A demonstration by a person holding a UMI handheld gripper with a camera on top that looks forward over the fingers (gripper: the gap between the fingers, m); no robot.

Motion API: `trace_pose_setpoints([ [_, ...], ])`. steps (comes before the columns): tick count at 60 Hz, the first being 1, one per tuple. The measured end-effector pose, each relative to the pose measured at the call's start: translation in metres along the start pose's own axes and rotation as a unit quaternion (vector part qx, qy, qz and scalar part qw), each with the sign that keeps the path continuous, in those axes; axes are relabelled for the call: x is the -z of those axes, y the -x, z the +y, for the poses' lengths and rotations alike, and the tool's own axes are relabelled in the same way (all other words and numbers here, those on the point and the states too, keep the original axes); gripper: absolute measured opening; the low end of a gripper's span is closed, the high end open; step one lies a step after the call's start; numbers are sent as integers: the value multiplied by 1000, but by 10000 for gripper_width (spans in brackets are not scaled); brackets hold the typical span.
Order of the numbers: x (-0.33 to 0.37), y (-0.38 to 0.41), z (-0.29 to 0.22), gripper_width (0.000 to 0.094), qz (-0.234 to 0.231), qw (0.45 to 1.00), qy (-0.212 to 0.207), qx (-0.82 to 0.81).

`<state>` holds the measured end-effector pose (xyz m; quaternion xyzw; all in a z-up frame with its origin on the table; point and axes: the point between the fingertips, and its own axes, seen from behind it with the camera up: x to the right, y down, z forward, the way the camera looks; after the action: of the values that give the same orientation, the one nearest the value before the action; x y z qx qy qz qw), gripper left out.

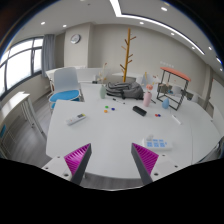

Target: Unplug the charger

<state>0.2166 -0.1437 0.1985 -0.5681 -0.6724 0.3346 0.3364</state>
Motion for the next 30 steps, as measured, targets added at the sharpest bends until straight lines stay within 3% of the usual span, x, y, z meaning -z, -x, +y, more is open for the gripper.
trace_pose_setpoints([
  [30, -24, -127, 57, 854, 89, 995, 2, -35],
])
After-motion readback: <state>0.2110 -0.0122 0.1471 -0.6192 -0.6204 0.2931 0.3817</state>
